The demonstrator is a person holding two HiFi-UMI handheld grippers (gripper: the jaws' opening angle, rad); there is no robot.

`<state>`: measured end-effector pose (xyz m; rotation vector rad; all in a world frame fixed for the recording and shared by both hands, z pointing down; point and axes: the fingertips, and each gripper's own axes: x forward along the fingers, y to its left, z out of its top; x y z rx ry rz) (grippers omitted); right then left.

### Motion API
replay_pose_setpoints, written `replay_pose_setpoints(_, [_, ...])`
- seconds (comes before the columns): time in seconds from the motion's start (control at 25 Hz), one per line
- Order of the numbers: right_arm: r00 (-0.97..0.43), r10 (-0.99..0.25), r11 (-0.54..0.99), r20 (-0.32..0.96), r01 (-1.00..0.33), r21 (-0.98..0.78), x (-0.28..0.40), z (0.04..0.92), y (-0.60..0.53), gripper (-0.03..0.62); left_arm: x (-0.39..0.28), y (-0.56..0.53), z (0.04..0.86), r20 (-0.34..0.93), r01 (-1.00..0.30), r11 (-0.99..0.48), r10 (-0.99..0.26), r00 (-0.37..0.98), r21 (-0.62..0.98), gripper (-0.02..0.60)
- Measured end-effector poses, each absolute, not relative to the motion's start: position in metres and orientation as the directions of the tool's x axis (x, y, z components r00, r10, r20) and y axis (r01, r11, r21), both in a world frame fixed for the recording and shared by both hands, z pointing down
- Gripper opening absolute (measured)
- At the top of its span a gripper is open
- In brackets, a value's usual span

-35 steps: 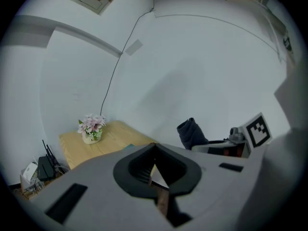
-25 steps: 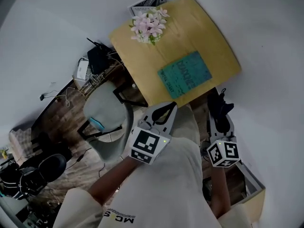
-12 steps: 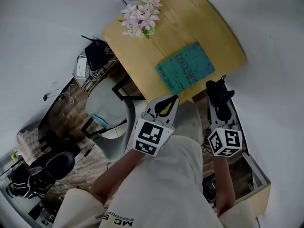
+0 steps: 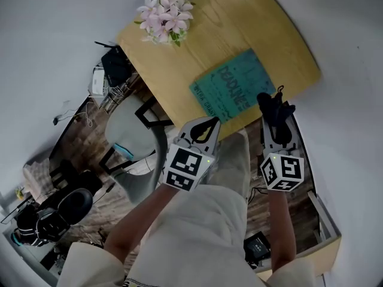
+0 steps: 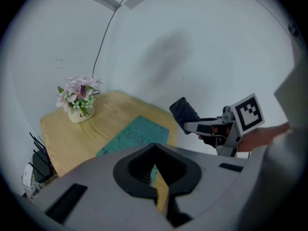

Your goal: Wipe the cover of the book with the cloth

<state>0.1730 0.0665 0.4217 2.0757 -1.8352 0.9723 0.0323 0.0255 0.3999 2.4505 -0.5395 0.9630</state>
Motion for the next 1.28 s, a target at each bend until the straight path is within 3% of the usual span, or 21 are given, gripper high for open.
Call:
replay_pose_setpoints(0.6, [0.103, -0.721, -0.250, 0.685, -0.961, -0.119, 0.215, 0.496, 0.036, 0.169, 0.027, 0.013, 0.494, 0.805, -0.547, -0.803, -0.154, 0.573, 0.236, 0.011])
replay_pose_setpoints(1.0, [0.167, -0.637, -0.207, 0.753, -0.977, 0.042, 0.223, 0.522, 0.031, 0.170, 0.020, 0.022, 0.521, 0.843, -0.555, -0.798, -0.117, 0.526, 0.235, 0.011])
replay_pose_setpoints(1.28, [0.164, -0.629, -0.185, 0.760, -0.981, 0.059, 0.212, 0.522, 0.035, 0.170, 0.020, 0.021, 0.522, 0.831, -0.593, -0.748, -0.102, 0.546, 0.298, 0.011])
